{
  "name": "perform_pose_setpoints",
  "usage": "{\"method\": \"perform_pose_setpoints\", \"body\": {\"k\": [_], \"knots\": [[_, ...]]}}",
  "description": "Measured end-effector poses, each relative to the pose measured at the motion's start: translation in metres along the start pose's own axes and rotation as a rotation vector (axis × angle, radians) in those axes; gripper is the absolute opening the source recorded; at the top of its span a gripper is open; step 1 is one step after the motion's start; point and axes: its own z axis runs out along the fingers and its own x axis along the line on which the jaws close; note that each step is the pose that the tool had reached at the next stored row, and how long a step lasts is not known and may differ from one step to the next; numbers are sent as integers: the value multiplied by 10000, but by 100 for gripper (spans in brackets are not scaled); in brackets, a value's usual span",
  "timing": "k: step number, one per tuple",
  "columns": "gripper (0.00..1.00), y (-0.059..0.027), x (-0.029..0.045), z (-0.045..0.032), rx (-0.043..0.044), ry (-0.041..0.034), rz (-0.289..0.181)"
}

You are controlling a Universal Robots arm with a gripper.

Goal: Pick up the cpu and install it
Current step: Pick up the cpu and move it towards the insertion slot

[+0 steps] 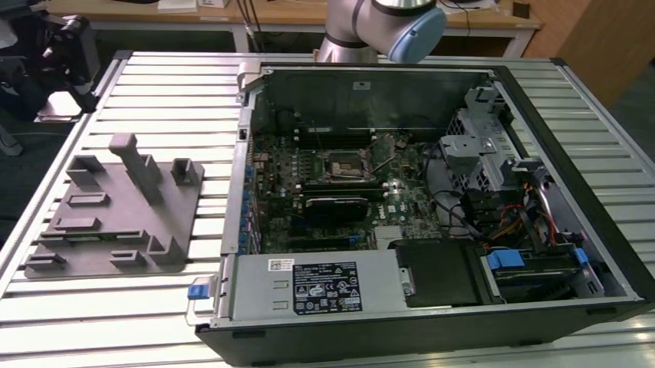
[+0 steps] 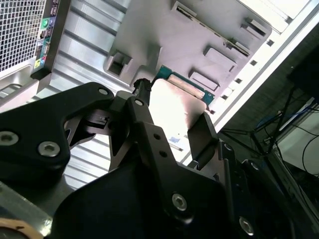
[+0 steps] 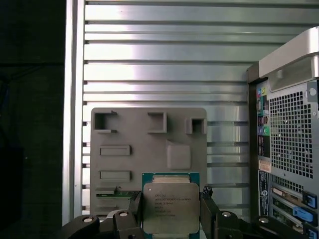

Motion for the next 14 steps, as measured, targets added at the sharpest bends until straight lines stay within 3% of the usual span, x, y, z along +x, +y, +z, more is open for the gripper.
{"method": "perform_pose_setpoints", "body": {"k": [14], "knots": [[54,4,-236,6,0,0,1]]}}
